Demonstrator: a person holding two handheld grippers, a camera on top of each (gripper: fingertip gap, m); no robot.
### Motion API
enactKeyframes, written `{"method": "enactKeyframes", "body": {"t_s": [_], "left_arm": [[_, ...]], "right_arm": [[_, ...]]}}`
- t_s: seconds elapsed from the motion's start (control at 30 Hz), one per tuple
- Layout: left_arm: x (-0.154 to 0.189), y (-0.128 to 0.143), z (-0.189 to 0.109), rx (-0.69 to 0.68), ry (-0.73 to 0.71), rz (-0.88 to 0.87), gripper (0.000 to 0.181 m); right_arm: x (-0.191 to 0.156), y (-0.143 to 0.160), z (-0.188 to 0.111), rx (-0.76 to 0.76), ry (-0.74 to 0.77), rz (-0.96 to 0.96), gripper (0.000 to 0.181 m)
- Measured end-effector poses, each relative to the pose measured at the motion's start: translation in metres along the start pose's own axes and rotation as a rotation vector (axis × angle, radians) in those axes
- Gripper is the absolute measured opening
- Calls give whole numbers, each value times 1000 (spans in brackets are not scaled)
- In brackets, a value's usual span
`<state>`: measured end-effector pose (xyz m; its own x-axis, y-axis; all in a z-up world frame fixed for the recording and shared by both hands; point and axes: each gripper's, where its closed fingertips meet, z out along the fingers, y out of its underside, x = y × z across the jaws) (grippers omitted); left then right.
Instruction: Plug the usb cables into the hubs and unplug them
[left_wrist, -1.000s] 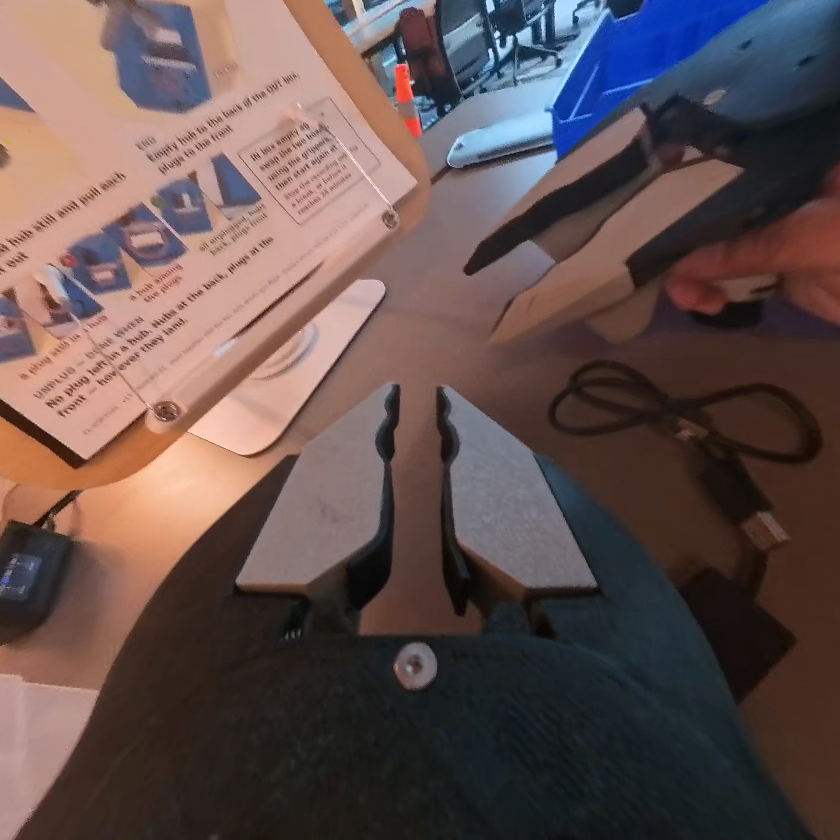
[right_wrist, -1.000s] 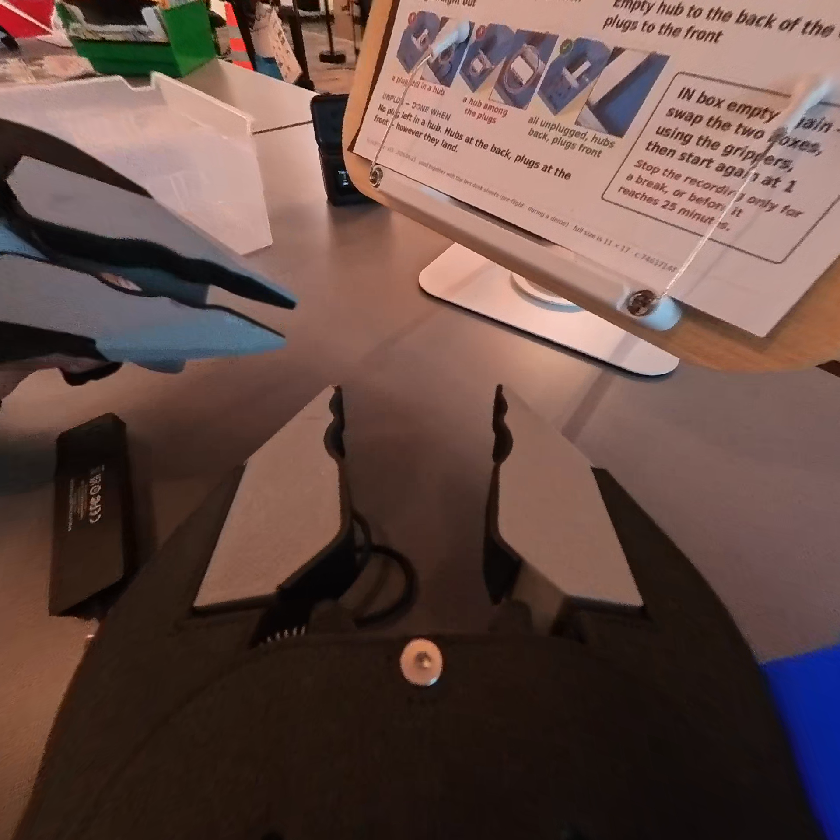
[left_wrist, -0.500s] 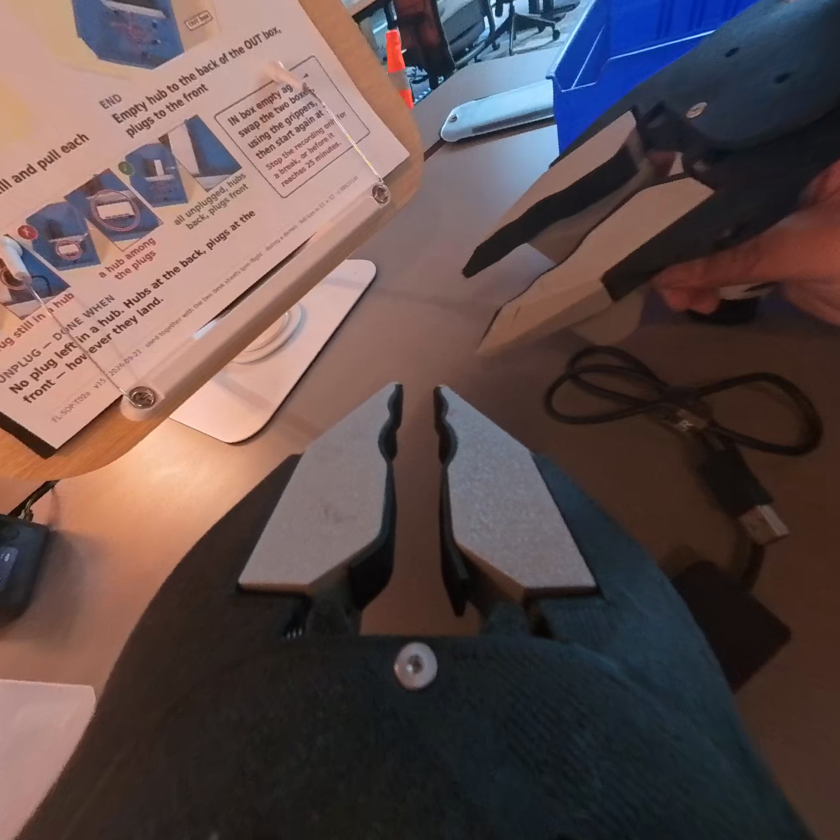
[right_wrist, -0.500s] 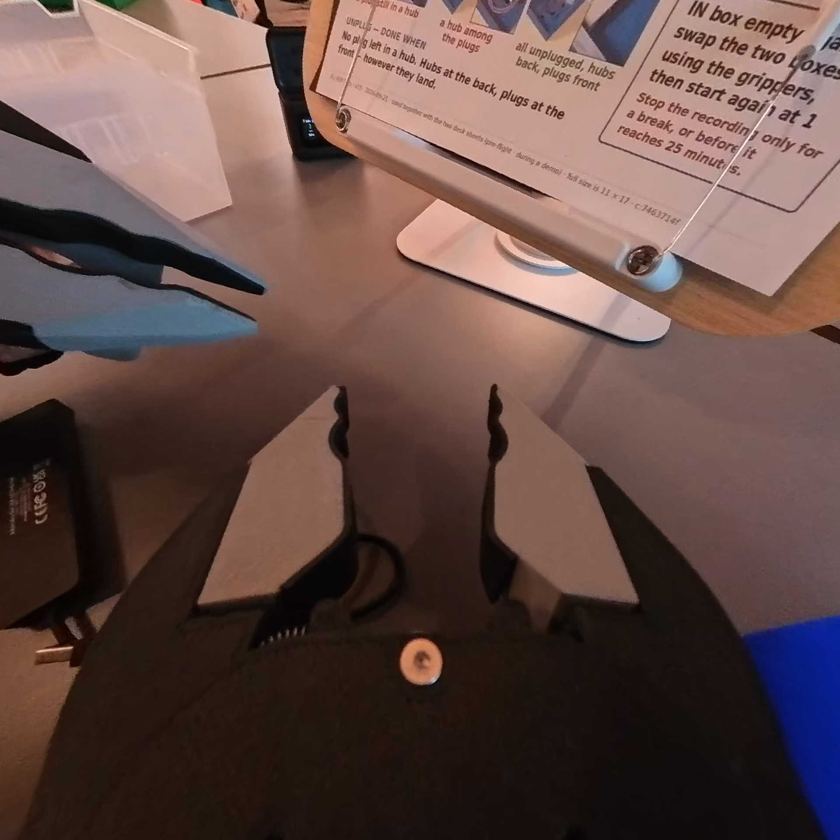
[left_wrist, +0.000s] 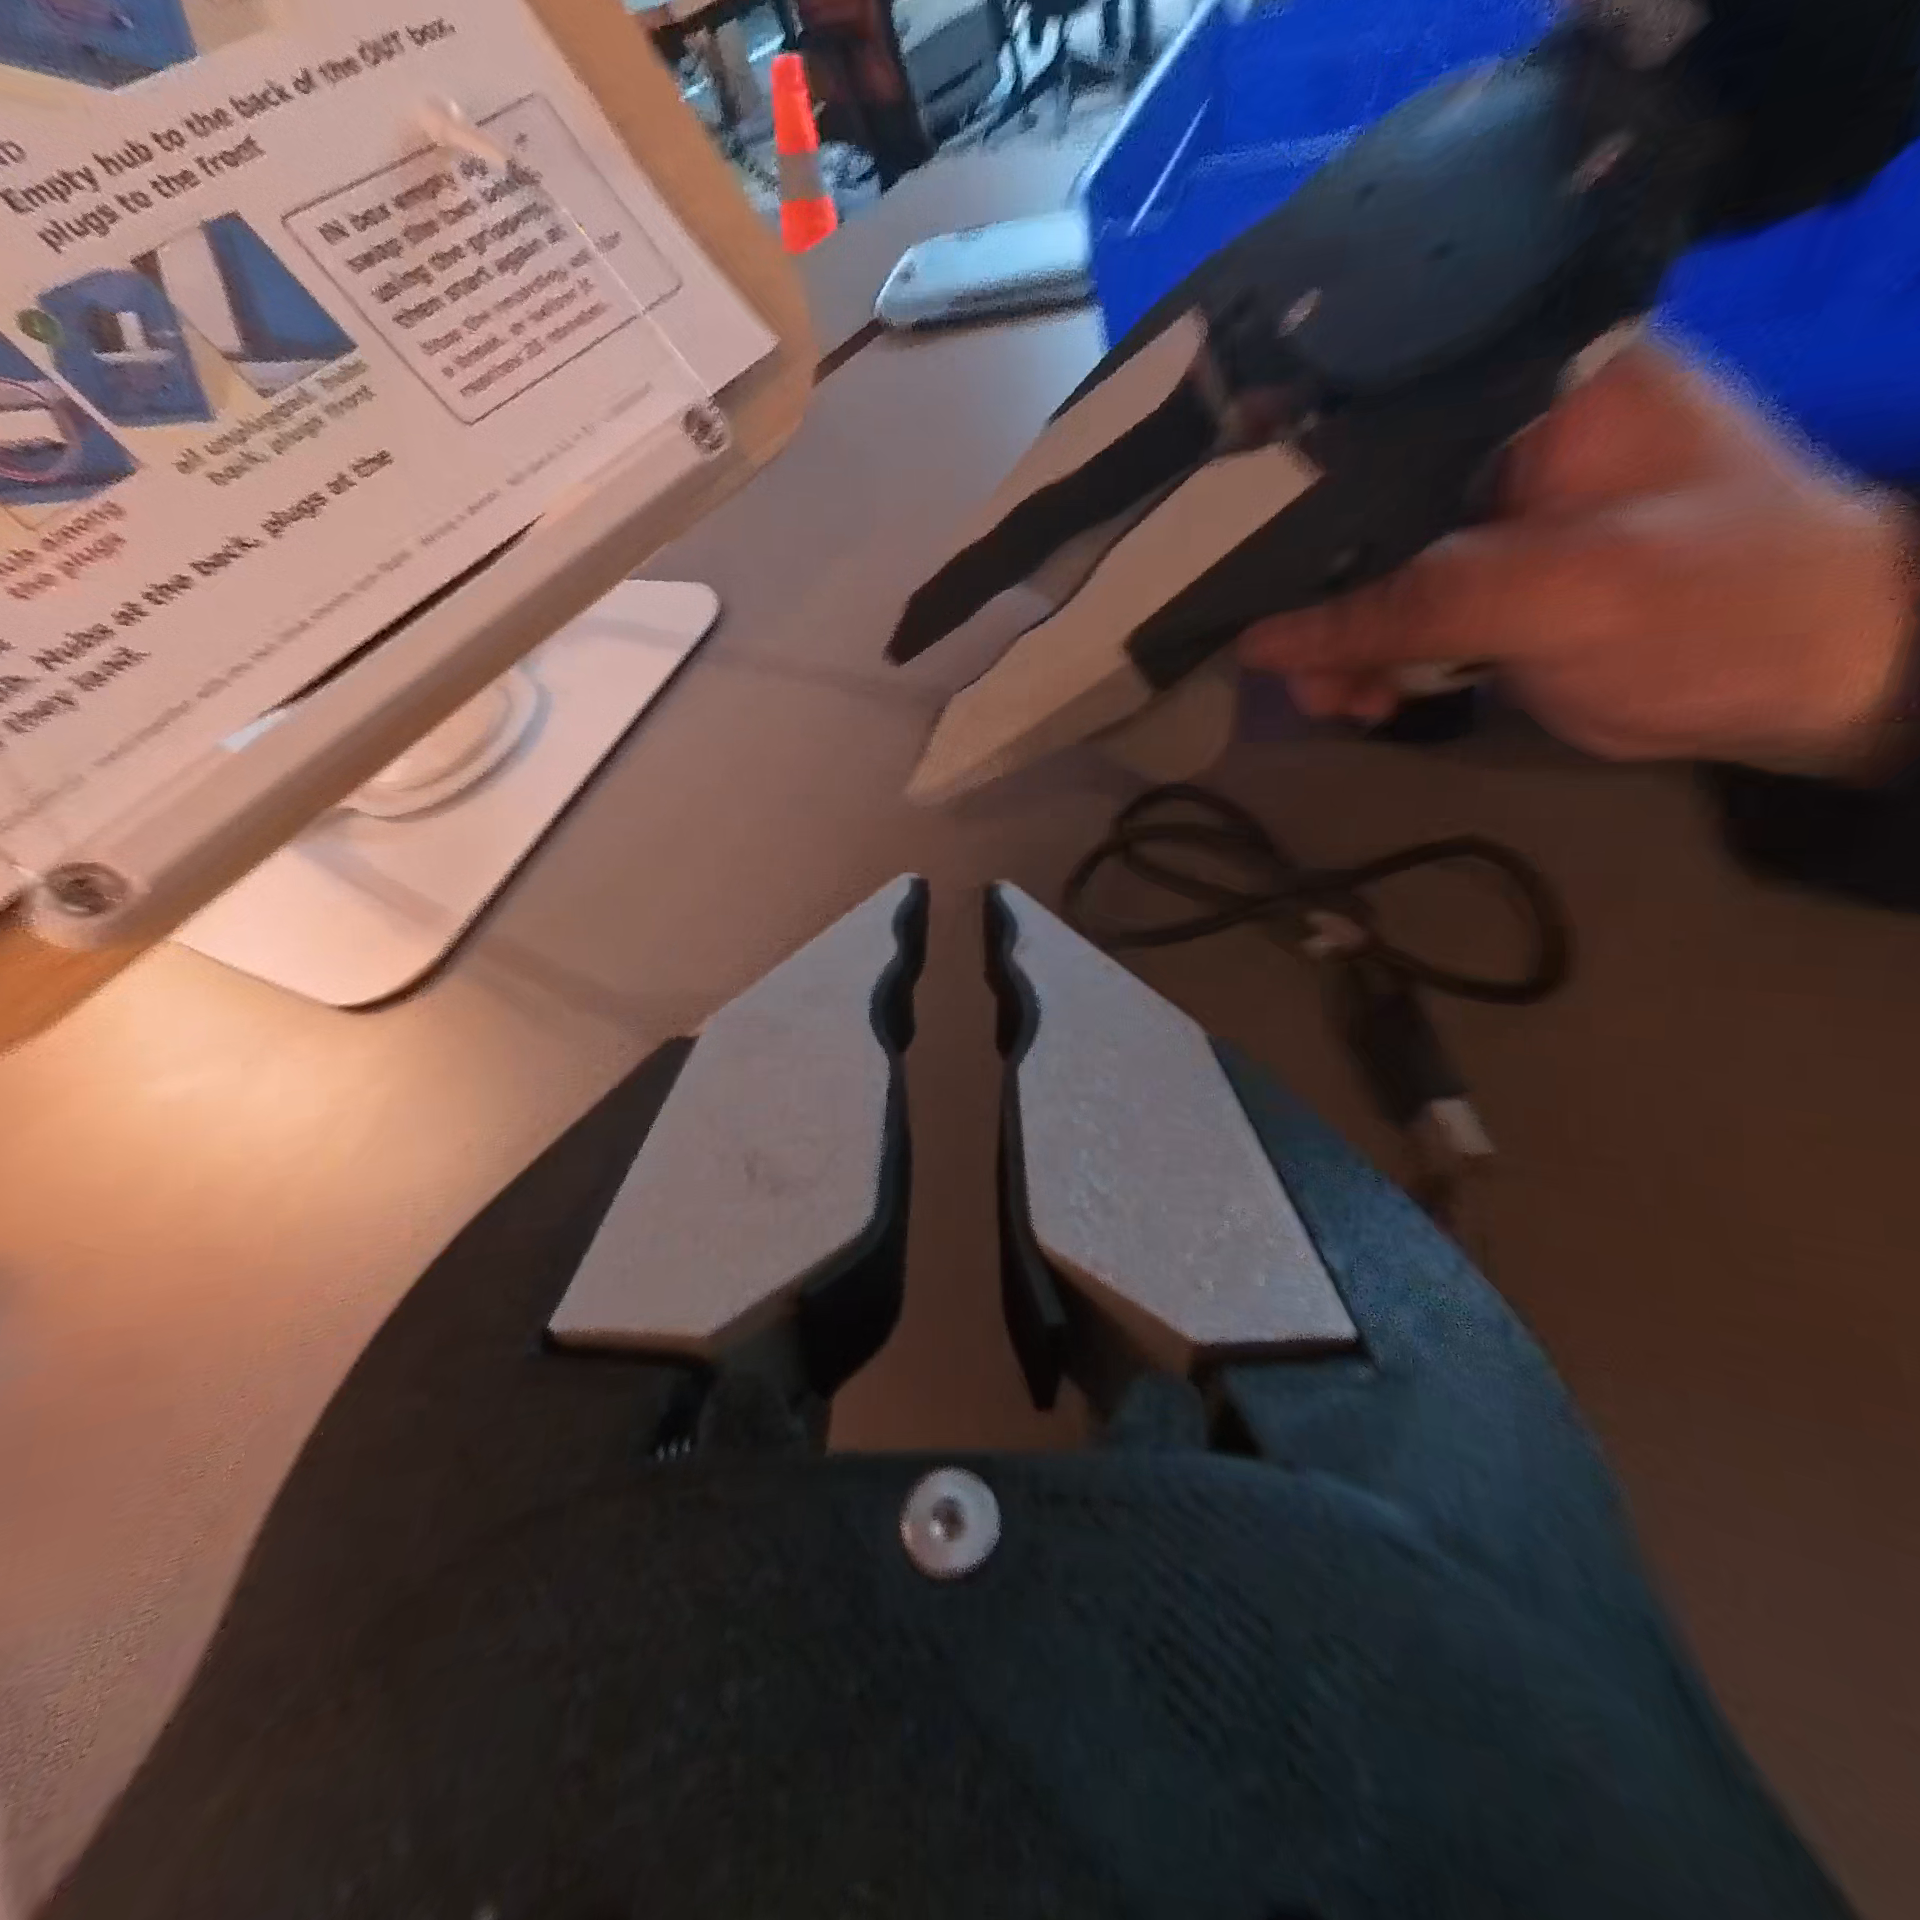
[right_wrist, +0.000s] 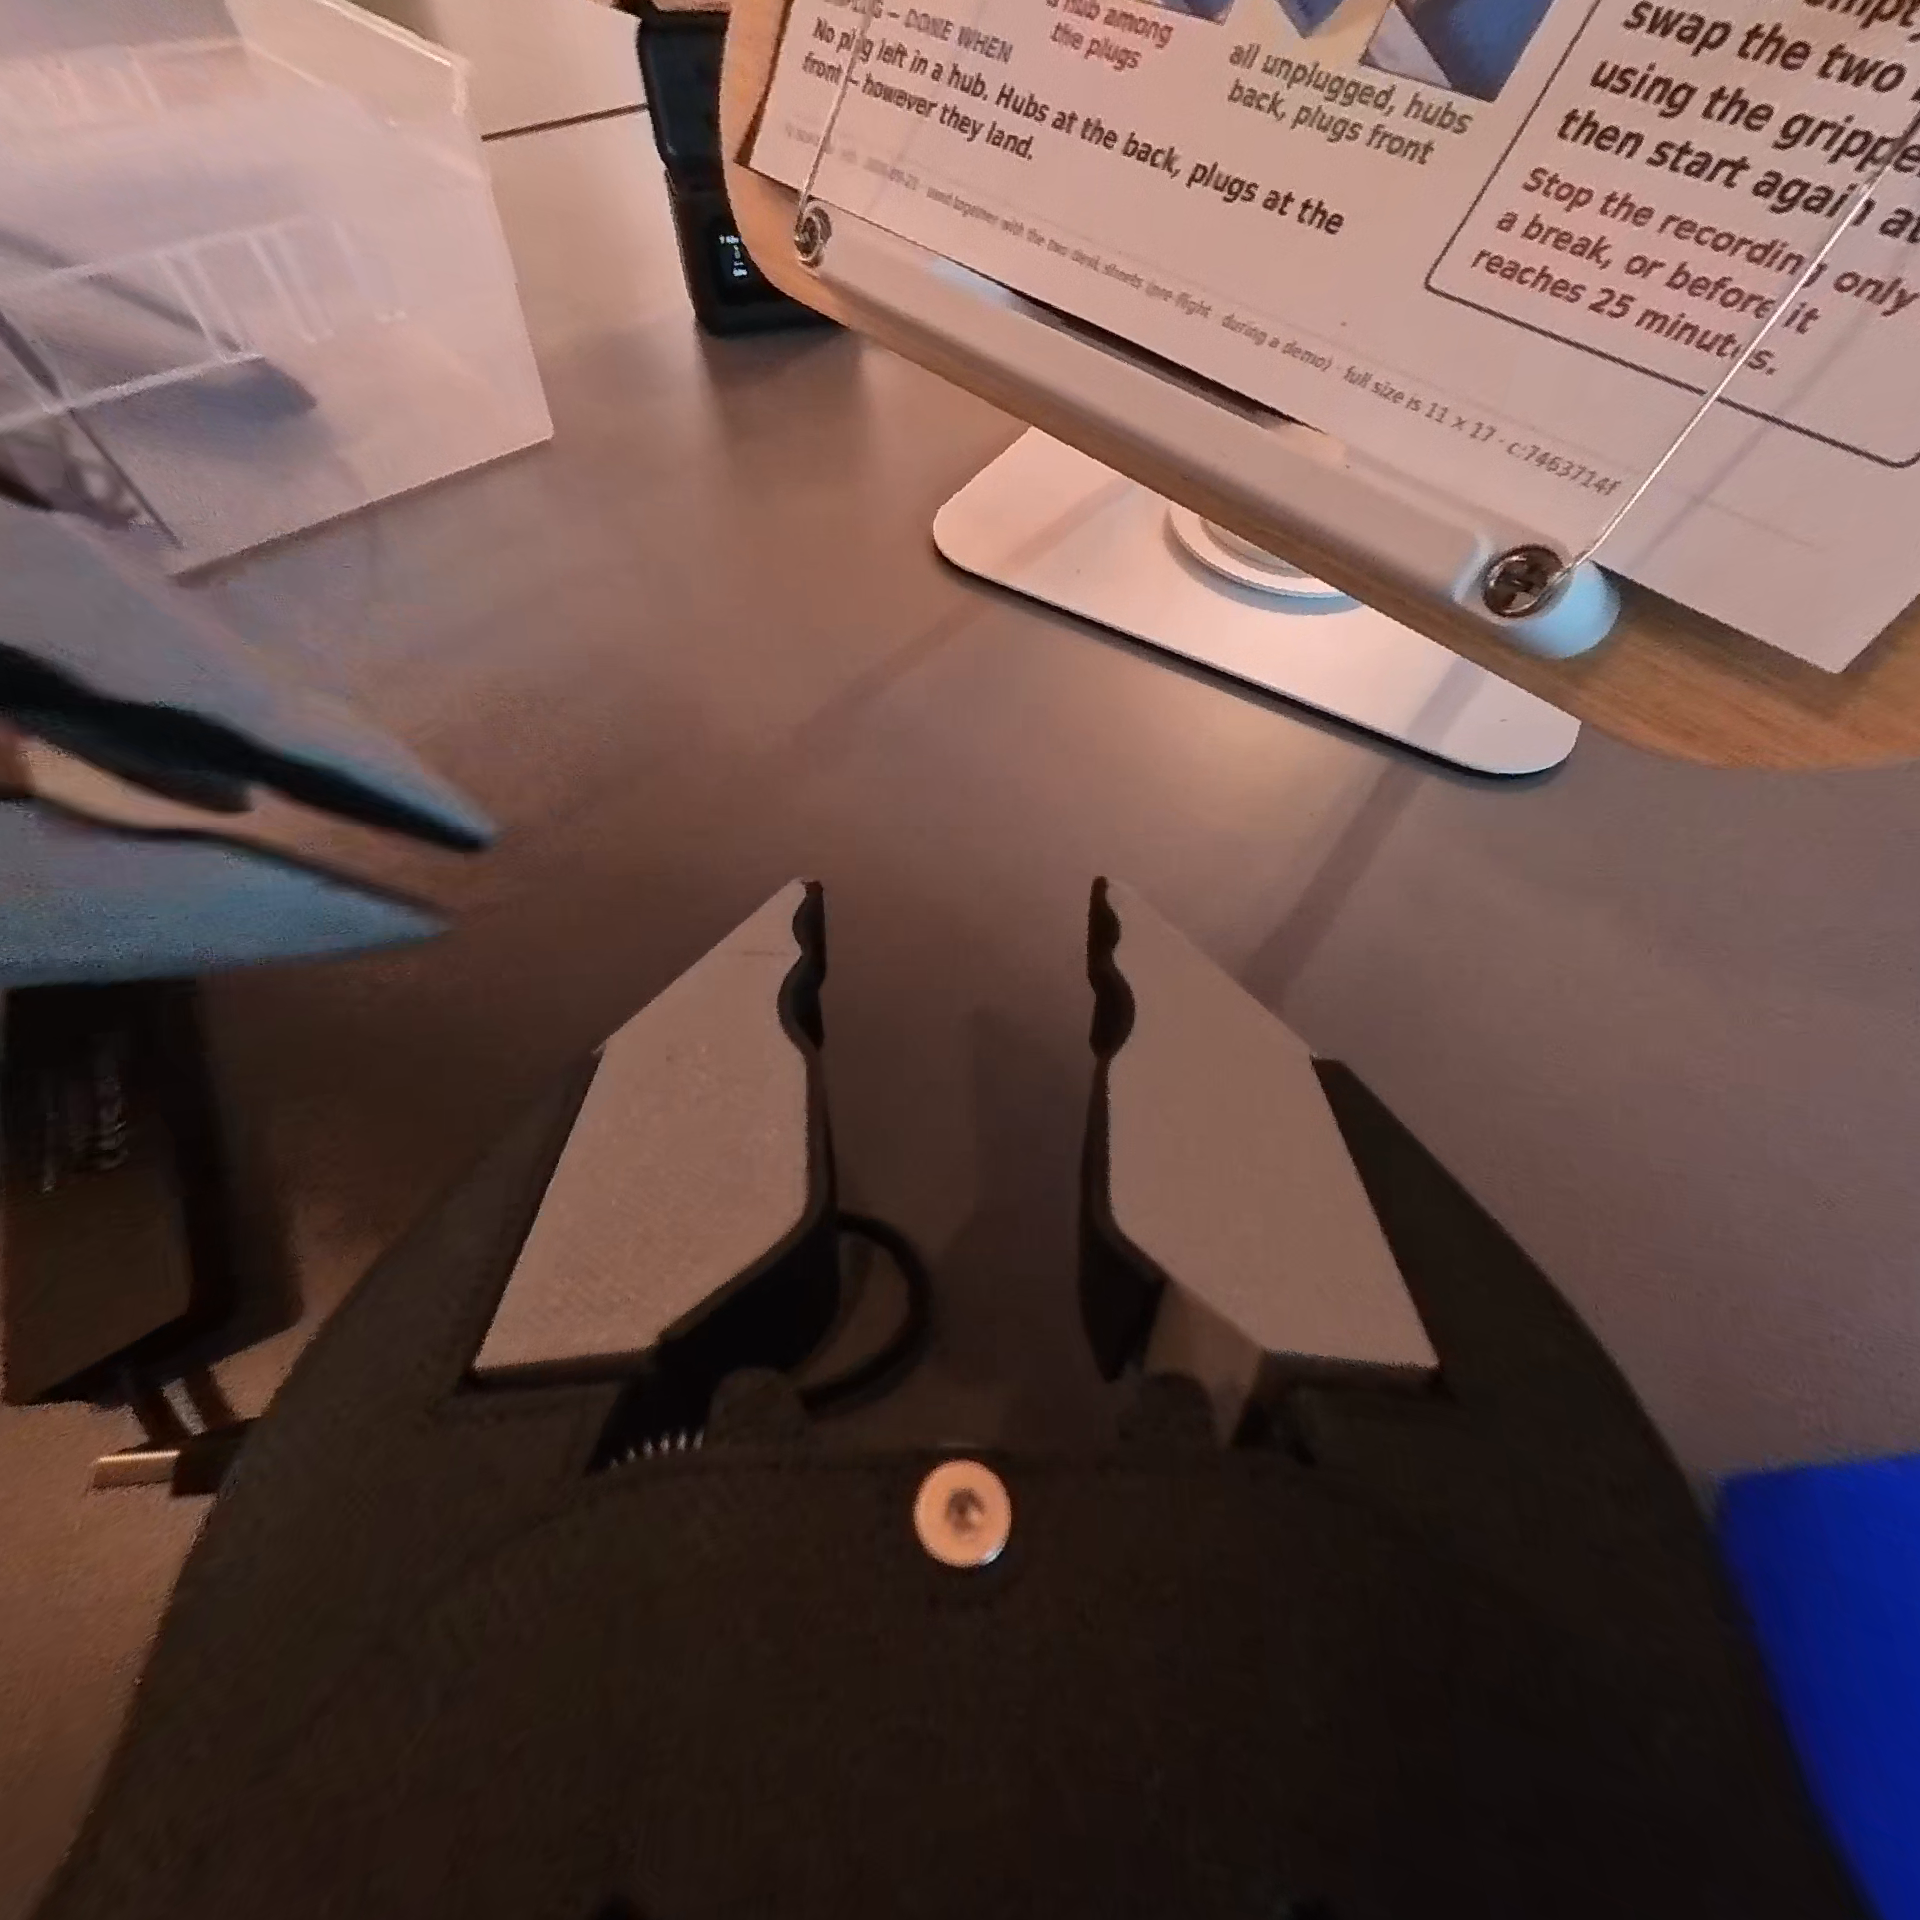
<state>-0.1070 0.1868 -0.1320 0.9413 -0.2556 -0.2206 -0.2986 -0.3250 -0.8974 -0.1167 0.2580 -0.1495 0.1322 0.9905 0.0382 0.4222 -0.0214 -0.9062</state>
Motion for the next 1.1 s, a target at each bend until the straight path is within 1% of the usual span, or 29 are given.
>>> {"method": "enactKeyframes", "body": {"t_s": [0.1, 0.17, 0.2, 0.23, 0.3, 0.37, 0.4, 0.43, 0.47, 0.5, 0.53, 0.6, 0.63, 0.7, 0.73, 0.8, 0.87, 0.97, 1.0, 1.03, 1.1], "left_arm": [[40, -19, -37, 114, 114, -118, 13], [52, -17, -65, 109, 128, -125, 18], [48, -13, -81, 87, 98, -112, 20], [36, -12, -100, 74, 40, -96, 19], [-8, -15, -149, 74, -133, -63, 15], [-71, -13, -208, 39, -375, -44, 10], [-101, -8, -239, 17, -475, -62, 10], [-126, 0, -264, -9, -532, -98, 11], [-146, 12, -281, -51, -544, -144, 12], [-162, 30, -293, -117, -539, -195, 14], [-176, 51, -299, -208, -530, -248, 24], [-194, 99, -300, -412, -505, -341, 51], [-202, 121, -298, -504, -511, -370, 54], [-211, 157, -290, -658, -521, -384, 51], [-215, 172, -287, -726, -535, -372, 48], [-219, 198, -280, -828, -549, -390, 49], [-211, 217, -271, -893, -498, -446, 49], [-213, 232, -274, -981, -537, -408, 49], [-215, 234, -275, -1007, -548, -374, 37], [-218, 237, -278, -1039, -567, -334, 30], [-222, 238, -279, -1075, -572, -280, 28]], "right_arm": [[-1, -1, -1, 11, -11, -2, 47], [-2, -1, -1, 10, -18, 1, 46], [-2, -1, -1, 6, -20, 2, 46], [-2, 0, 0, 2, -21, 1, 45], [-3, 0, 0, -3, -17, -8, 44], [-3, 1, 1, -10, -12, -17, 42], [-4, 1, 1, -14, -10, -21, 42], [-4, 1, 2, -17, -10, -24, 41], [-5, 1, 2, -17, -11, -26, 41], [-6, 1, 3, -17, -13, -28, 40], [-7, 0, 3, -16, -15, -30, 40], [-9, 0, 3, -16, -17, -36, 40], [-9, 0, 3, -17, -17, -39, 39], [-10, -1, 3, -15, -14, -44, 39], [-10, -1, 2, -14, -12, -46, 39], [-9, -1, 1, -11, -6, -45, 39], [-7, -1, -2, -4, 0, -40, 39], [-4, -5, -5, 18, 2, -23, 38], [-4, -6, -5, 23, -2, -15, 38], [-4, -7, -5, 25, -7, -8, 38], [-5, -7, -5, 23, -11, -4, 38]]}}
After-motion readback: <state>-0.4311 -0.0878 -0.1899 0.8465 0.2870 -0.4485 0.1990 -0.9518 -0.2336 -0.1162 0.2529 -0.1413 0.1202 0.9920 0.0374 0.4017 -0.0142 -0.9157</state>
